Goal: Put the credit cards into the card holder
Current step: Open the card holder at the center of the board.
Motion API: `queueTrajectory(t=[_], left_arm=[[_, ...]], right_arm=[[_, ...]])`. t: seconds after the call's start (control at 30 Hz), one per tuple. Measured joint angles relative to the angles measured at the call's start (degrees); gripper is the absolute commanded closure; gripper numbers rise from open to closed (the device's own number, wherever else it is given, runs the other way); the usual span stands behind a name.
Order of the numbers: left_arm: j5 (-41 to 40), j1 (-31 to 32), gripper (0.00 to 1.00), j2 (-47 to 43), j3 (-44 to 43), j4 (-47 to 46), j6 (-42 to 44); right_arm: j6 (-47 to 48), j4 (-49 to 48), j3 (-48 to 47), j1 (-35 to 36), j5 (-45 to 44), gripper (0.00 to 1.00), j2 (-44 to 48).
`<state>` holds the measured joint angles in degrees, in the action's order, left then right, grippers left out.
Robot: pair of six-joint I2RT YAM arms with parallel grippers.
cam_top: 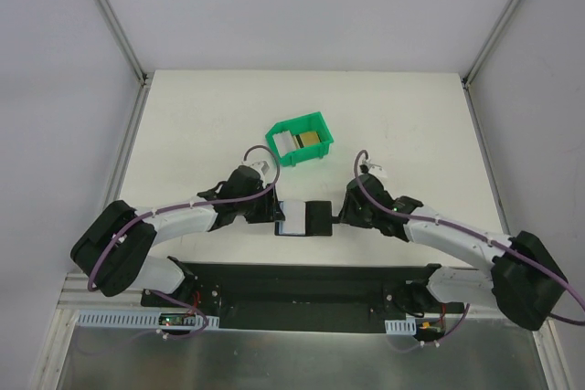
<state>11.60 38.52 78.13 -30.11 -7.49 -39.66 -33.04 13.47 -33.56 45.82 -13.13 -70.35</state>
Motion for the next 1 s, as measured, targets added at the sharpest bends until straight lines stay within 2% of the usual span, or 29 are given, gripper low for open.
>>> queueTrajectory(t=[0.1,0.2,0.3,0.4,0.53,0.73,1.0], left_arm=[[0.0,0.0,0.55,0.0,0.0,0.0,0.1],[0.0,0.0,0.55,0.0,0.0,0.0,0.1],[0.0,0.0,0.53,-0.2,0.0,0.3,0.2],[-0.1,0.0,0.53,-1.0,0.0,0.9,0.3],[-0.1,0.0,0.52,-2.3,0.0,1.2,0.4],[-0.1,0.0,0.48,-2.5,0.0,1.7,0.7],[0.0,0.0,0.46,-2.1,0.0,2.2,1.4]], right_arm=[[1.2,1.3,-1.4,0.0,1.1,0.68,4.8],[2.2,0.9,-4.0,0.8,2.3,0.77,5.9],[2.9,-0.2,-7.1,2.8,4.4,0.83,3.5],[3.2,-1.6,-11.4,4.9,6.3,0.91,-3.4],[3.1,-4.0,-13.7,6.2,7.8,0.91,-12.1],[3.1,-4.1,-13.7,6.0,8.4,0.95,-19.2],[2.6,-5.8,-11.9,5.0,9.2,0.96,-20.1]])
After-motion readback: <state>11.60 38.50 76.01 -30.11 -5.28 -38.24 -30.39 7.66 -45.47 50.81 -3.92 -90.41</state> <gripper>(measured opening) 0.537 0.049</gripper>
